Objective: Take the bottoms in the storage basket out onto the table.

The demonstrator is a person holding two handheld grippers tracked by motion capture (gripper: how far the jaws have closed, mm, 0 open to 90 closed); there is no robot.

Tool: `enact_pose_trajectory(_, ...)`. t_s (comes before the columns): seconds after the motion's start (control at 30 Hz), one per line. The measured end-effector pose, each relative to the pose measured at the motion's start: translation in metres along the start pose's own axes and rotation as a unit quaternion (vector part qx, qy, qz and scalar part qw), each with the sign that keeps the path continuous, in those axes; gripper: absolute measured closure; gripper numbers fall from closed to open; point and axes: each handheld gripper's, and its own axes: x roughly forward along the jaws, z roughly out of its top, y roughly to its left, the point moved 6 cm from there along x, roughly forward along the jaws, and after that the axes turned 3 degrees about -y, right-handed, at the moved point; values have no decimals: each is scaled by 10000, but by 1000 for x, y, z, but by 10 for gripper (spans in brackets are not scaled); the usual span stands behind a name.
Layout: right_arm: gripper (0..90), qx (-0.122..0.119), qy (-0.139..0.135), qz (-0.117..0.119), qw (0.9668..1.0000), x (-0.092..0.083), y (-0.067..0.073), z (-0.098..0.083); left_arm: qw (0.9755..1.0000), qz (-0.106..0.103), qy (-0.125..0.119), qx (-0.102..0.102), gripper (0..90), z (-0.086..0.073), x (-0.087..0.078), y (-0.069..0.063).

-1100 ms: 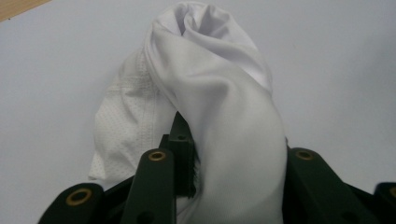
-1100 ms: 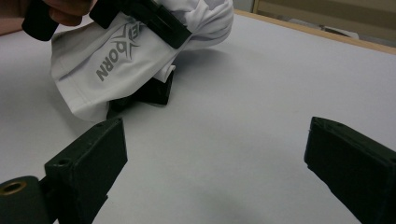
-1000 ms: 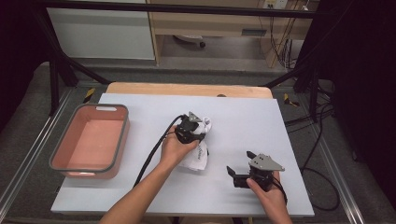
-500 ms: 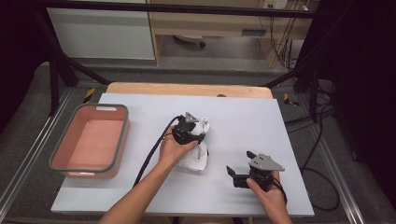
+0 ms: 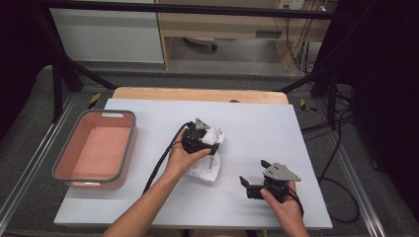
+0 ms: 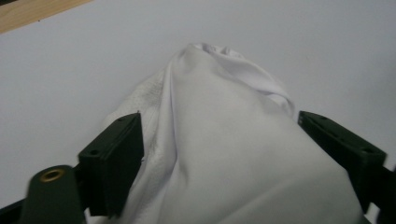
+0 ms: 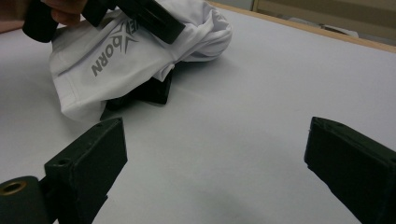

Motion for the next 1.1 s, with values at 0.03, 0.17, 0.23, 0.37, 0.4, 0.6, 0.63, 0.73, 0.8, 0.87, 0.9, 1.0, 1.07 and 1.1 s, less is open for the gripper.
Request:
enact_pose_trajectory(0.03,60,-6,1,2,10000,1,0,0,10000,-34,-22,7,110,1,-2,0)
enact_pose_trajectory(0.17,60,-24,-28,6,10000,0,0,1,9997,-13,-230,9,78,7,-13,0)
enact_pose_trajectory(0.23,59,-38,-16,16,10000,-1,1,1,9994,-47,-346,-35,76,10,-19,0)
enact_pose_trajectory(0.37,59,-27,-39,30,10000,0,1,2,9992,-105,-384,-40,72,12,-24,-1)
enact_pose_trajectory(0.4,59,-27,-39,30,10000,0,1,2,9992,-96,-396,-19,72,12,-25,-1)
enact_pose_trajectory(0.6,59,-14,-35,22,10000,0,1,2,9991,-114,-419,3,67,14,-28,-3)
enact_pose_trajectory(0.63,59,-13,-28,24,10000,0,1,2,9990,-116,-432,-5,66,14,-29,-3)
enact_pose_trajectory(0.73,59,-21,-28,25,10000,0,1,2,9990,-119,-439,-13,64,14,-30,-2)
enact_pose_trajectory(0.8,59,-28,-27,25,10000,0,2,2,9990,-134,-429,-30,64,14,-31,-1)
enact_pose_trajectory(0.87,58,-18,-32,25,10000,0,2,2,9989,-118,-446,-26,62,14,-33,0)
enact_pose_trajectory(0.9,58,-18,-32,25,10000,0,2,2,9989,-119,-452,-32,62,15,-34,0)
enact_pose_trajectory(1.0,56,-11,-42,33,10000,0,2,2,9989,-108,-455,-58,62,15,-36,1)
enact_pose_trajectory(1.07,56,-15,-46,35,10000,-1,2,2,9988,-123,-456,-95,62,16,-38,1)
enact_pose_trajectory(1.1,56,-15,-46,35,10000,-1,2,2,9990,-132,-433,-64,62,17,-39,2)
